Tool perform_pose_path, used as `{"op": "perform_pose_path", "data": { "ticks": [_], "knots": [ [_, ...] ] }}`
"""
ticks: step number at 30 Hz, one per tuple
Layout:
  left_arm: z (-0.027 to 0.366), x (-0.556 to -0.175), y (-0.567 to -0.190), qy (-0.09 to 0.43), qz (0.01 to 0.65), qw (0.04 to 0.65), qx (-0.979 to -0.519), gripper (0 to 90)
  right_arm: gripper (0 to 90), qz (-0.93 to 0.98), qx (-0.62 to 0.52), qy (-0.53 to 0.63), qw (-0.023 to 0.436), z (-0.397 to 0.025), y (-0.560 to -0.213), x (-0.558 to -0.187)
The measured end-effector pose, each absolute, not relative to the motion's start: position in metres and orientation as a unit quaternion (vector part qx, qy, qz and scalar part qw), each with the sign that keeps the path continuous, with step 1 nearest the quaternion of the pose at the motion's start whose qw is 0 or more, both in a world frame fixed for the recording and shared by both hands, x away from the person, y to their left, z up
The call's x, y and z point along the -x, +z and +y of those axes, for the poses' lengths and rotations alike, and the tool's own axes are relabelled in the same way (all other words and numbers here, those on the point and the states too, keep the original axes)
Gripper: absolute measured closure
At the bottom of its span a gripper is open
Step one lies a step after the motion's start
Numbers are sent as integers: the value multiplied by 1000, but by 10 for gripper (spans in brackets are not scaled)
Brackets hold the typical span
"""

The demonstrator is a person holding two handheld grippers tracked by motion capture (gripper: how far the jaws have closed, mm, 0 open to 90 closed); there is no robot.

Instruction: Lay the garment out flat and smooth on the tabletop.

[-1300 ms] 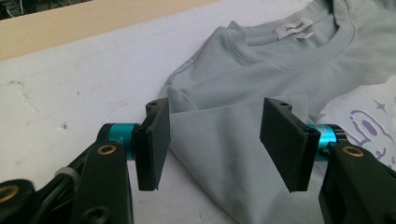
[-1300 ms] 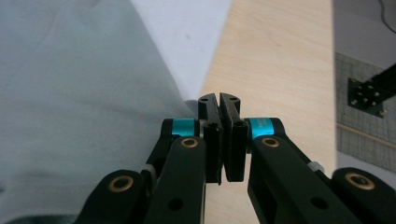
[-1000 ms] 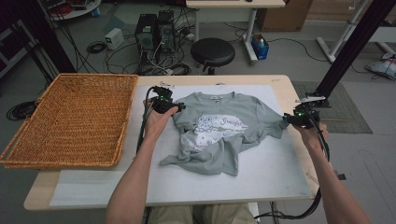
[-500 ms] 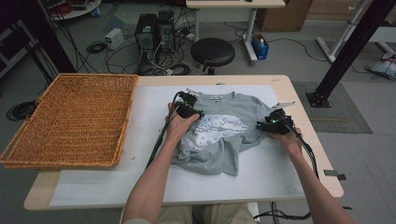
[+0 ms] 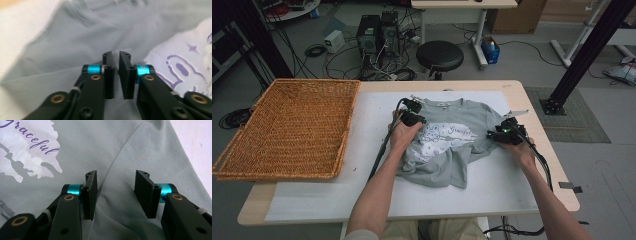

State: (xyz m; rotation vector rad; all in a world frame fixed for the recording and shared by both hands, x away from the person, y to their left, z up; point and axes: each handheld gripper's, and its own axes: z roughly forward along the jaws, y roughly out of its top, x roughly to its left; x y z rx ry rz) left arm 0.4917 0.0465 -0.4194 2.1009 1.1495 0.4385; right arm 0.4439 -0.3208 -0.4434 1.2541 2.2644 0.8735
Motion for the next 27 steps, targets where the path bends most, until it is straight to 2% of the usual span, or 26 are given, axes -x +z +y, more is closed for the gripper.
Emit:
{"op": "perform_pose_path", "data": {
  "ticks": [5, 8, 11, 15, 19, 21, 24, 27],
  "knots": [
    [65, -488, -404, 176, 452, 363, -796, 858, 540, 813, -446, 314, 204, -321, -444, -445],
    [58, -489, -407, 163, 440, 370, -802, 736, 538, 812, -448, 313, 205, -321, -444, -445],
    [45, -491, -418, 157, 444, 362, -804, 664, 536, 811, -449, 314, 205, -321, -444, -445],
    [33, -495, -433, 156, 448, 343, -811, 587, 535, 811, -448, 313, 208, -320, -444, -444],
    [29, -497, -438, 165, 438, 332, -819, 573, 531, 810, -450, 315, 206, -321, -444, -444],
    [30, -497, -437, 170, 433, 328, -822, 637, 529, 809, -451, 316, 205, -321, -445, -444],
    [35, -498, -436, 160, 442, 333, -818, 805, 527, 808, -452, 316, 205, -321, -445, -444],
    [41, -498, -431, 162, 448, 338, -812, 843, 524, 808, -452, 316, 205, -322, -445, -444]
  ]
}}
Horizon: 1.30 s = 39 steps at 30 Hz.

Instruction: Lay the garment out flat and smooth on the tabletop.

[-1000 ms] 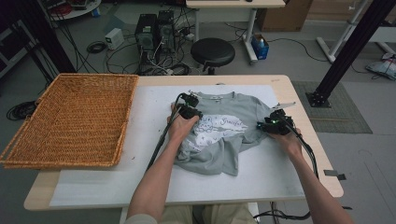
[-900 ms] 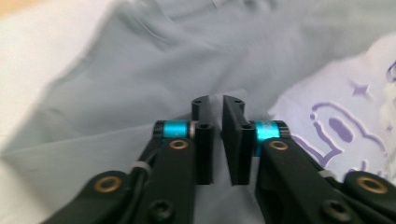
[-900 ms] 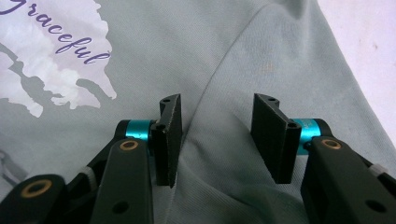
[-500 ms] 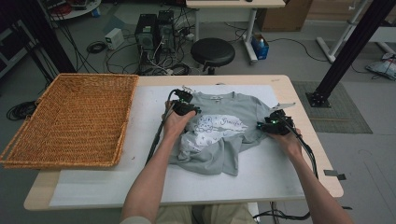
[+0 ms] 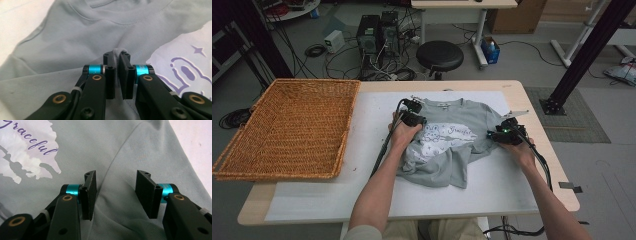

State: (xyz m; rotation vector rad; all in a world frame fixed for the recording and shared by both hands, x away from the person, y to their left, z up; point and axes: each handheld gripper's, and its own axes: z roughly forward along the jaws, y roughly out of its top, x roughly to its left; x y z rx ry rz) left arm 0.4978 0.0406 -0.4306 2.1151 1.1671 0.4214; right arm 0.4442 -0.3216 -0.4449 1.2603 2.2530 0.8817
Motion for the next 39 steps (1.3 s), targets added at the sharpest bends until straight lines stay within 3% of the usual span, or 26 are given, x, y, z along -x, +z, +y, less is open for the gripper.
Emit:
{"op": "perform_pose_path", "data": {
  "ticks": [11, 19, 21, 24, 29, 33, 39],
  "knots": [
    [99, -473, -375, 227, 471, 357, -774, 850, 520, 809, -451, 315, 207, -321, -445, -444],
    [149, -437, -364, 251, 520, 341, -742, 840, 520, 811, -448, 315, 206, -322, -445, -445],
    [156, -427, -362, 267, 525, 337, -734, 768, 520, 811, -449, 314, 206, -321, -444, -445],
    [161, -417, -357, 279, 520, 339, -732, 750, 520, 811, -449, 313, 206, -321, -444, -445],
    [153, -416, -358, 260, 490, 367, -746, 671, 520, 811, -449, 310, 211, -320, -444, -444],
    [133, -420, -372, 215, 466, 371, -774, 626, 514, 809, -454, 310, 209, -320, -444, -444],
    [113, -416, -402, 176, 463, 344, -798, 606, 512, 807, -458, 314, 201, -321, -444, -444]
  ]
}}
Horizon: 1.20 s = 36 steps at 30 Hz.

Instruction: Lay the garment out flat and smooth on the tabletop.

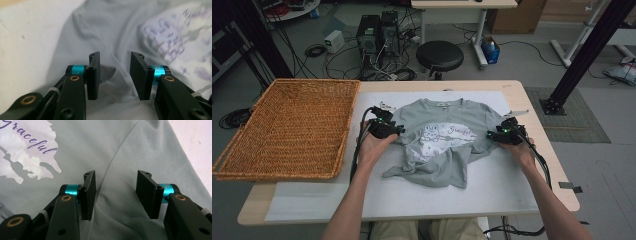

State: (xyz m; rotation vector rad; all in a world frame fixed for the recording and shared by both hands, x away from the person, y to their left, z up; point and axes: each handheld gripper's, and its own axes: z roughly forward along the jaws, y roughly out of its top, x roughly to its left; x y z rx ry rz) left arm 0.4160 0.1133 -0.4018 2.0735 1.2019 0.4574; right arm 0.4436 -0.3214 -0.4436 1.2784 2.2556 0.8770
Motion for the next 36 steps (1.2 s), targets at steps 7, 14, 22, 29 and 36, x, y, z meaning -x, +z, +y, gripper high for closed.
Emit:
{"op": "perform_pose_path", "data": {
  "ticks": [7, 14, 22, 29, 36],
  "knots": [
    [126, -392, -418, 174, 471, 325, -801, 864, 507, 809, -456, 307, 207, -320, -442, -442],
    [143, -369, -429, 191, 489, 316, -791, 865, 506, 809, -432, 321, 236, -319, -426, -419],
    [137, -358, -417, 235, 437, 376, -783, 691, 483, 804, -414, 349, 246, -322, -416, -384],
    [136, -358, -428, 228, 453, 349, -788, 658, 486, 804, -397, 381, 225, -309, -413, -355],
    [140, -339, -428, 228, 448, 382, -775, 701, 508, 822, -361, 400, 186, -285, -418, -325]
  ]
}}
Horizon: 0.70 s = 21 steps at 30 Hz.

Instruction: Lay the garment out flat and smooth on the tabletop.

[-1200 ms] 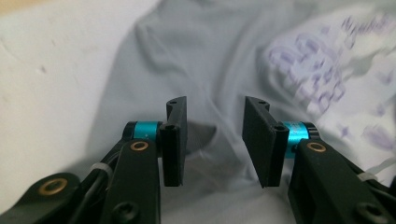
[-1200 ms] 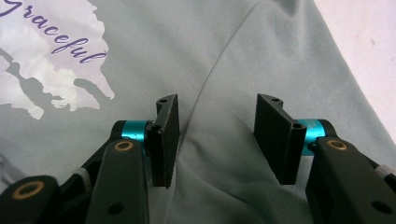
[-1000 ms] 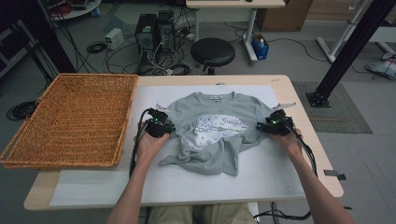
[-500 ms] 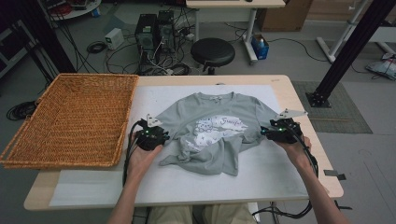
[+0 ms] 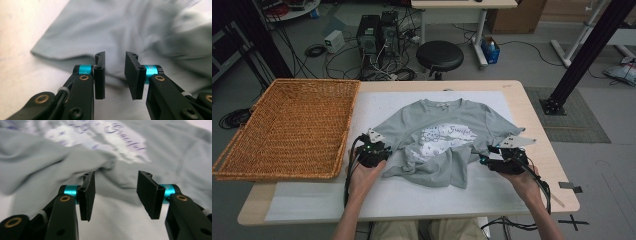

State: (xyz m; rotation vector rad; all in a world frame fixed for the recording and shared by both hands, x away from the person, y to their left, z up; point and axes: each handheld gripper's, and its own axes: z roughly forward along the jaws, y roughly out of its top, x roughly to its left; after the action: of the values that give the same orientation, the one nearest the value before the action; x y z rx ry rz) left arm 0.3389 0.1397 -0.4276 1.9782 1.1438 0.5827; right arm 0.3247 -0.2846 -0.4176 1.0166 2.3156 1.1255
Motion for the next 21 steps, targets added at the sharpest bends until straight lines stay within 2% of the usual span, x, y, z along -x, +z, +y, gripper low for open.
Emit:
{"op": "perform_pose_path", "data": {
  "ticks": [3, 5, 11, 12, 13, 15, 19, 21],
  "knots": [
    [129, -327, -423, 203, 401, 413, -792, 620, 521, 821, -354, 419, 156, -275, -421, -313],
    [122, -320, -422, 194, 383, 420, -800, 605, 522, 830, -341, 417, 146, -262, -424, -307],
    [129, -304, -420, 174, 380, 451, -789, 565, 543, 844, -328, 402, 136, -228, -435, -301],
    [131, -303, -421, 177, 381, 447, -790, 561, 572, 846, -328, 400, 129, -224, -438, -302],
    [132, -302, -421, 180, 384, 442, -791, 558, 657, 851, -324, 394, 124, -220, -441, -304],
    [134, -301, -420, 182, 388, 442, -788, 550, 875, 862, -307, 376, 146, -215, -444, -305],
    [135, -300, -417, 185, 393, 443, -784, 546, 900, 847, -327, 370, 197, -231, -440, -304],
    [132, -298, -415, 183, 391, 450, -782, 546, 900, 833, -354, 353, 236, -257, -436, -302]
  ]
}}
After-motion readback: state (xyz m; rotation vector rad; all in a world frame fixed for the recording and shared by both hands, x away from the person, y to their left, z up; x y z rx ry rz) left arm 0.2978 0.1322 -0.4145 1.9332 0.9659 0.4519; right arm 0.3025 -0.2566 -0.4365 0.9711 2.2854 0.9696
